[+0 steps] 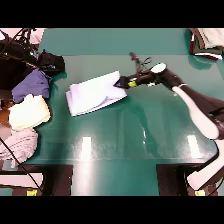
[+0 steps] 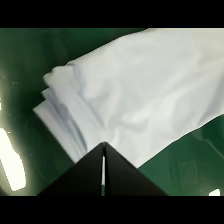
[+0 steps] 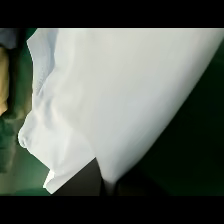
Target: Fold the shirts.
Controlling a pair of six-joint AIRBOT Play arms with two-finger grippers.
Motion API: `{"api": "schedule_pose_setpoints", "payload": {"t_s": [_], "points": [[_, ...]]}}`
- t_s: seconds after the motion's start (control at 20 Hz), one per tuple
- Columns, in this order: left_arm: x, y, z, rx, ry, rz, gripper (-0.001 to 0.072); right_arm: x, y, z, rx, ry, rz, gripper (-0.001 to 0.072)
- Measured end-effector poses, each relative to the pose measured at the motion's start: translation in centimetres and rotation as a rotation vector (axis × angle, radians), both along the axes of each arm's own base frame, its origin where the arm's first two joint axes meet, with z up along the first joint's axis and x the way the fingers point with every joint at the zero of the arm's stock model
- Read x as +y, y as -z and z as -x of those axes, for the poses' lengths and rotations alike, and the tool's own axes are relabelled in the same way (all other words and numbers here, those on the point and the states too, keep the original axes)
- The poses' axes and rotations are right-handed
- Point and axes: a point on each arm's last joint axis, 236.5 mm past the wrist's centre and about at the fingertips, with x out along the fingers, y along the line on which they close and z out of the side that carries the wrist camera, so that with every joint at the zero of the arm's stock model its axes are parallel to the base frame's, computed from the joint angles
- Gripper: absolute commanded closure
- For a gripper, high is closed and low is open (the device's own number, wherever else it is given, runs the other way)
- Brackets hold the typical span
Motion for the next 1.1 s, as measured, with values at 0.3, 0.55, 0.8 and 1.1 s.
{"api": "schedule_pose_setpoints", "payload": {"t_s": [0.3, 0.55, 0.8, 1.1], "points": [[0.0, 0.0, -0.1, -0.003, -0.001, 0.0, 0.0687, -21.2, -3.7, -0.1, -0.065, 0.451, 0.093, 0.07], [-0.3, -0.3, -0.4, -0.013, -0.016, 0.019, 0.0686, -40.5, -4.6, 5.9, -0.101, 0.975, 0.16, 0.07], [-2.3, -0.5, -0.3, -0.021, 0.013, 0.029, 0.0687, -50.3, -2.9, 14.4, -0.062, 1.346, 0.212, 0.07], [-4.5, -0.8, -0.4, -0.05, 0.047, 0.037, 0.0686, -51.4, 1.3, 20.3, 0.127, 1.386, 0.341, 0.0683]]}}
